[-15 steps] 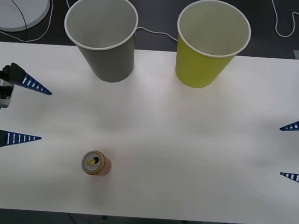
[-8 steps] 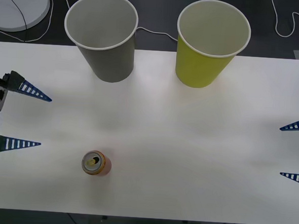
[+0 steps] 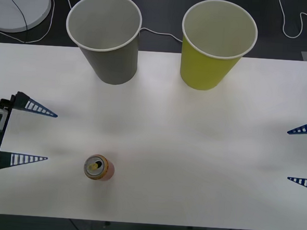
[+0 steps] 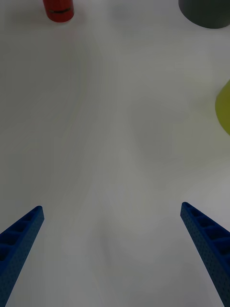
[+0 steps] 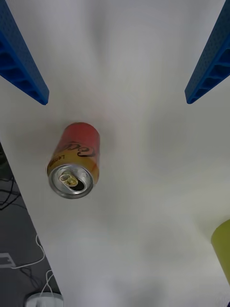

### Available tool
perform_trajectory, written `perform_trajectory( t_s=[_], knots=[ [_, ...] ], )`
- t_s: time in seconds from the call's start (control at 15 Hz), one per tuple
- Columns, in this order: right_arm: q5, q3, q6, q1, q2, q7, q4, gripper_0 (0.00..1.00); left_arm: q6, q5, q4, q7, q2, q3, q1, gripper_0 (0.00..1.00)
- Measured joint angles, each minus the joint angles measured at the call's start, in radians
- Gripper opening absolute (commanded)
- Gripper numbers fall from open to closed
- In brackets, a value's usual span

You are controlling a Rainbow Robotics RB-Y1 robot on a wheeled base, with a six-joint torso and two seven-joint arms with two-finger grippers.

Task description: Put the can into the green bin and the plastic bottle into the gray bin

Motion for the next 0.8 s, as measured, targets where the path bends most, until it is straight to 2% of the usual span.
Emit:
perform_trajectory(
  t_s=[0.27,0.8],
  knots=[
    [0.000,0.000,0.000,0.000,0.000,0.000,0.000,1.00,0.002,0.078,0.090,-0.103,0.000,-0.079,-0.001,1.00],
    [0.000,0.000,0.000,0.000,0.000,0.000,0.000,1.00,0.029,0.193,0.207,-0.209,-0.026,-0.219,-0.001,1.00]
  ],
)
